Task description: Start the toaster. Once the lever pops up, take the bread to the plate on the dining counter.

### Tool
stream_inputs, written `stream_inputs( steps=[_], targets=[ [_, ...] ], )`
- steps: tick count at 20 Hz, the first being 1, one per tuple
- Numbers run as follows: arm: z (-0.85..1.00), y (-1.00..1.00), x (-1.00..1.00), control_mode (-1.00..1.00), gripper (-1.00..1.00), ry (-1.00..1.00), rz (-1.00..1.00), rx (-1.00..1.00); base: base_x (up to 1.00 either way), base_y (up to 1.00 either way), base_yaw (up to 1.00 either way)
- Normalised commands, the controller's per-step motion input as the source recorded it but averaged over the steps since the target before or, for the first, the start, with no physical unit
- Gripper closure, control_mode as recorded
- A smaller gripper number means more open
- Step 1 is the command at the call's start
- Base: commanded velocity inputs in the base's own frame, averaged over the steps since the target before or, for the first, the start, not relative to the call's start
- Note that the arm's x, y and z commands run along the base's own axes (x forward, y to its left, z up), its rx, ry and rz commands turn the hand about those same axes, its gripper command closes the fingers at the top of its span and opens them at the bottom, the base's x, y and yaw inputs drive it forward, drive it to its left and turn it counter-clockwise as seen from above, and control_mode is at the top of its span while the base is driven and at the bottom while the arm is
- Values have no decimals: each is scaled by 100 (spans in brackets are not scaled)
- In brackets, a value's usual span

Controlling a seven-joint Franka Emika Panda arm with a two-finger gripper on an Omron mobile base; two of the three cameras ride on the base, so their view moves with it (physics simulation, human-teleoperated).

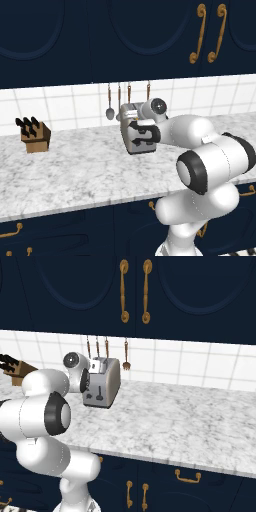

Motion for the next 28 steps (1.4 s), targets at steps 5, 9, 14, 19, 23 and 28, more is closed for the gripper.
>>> stream_inputs(
  steps=[5,9,14,19,23,28],
  targets=[
    [0,0,0,-100,-100,0,0,0,0,0,0],
    [0,0,0,-100,-100,0,0,0,0,0,0],
    [0,0,0,-100,-100,0,0,0,0,0,0],
    [0,0,0,-100,-100,0,0,0,0,0,0],
    [0,0,0,-100,-100,0,0,0,0,0,0],
    [0,0,0,-100,-100,0,0,0,0,0,0]
  ],
)
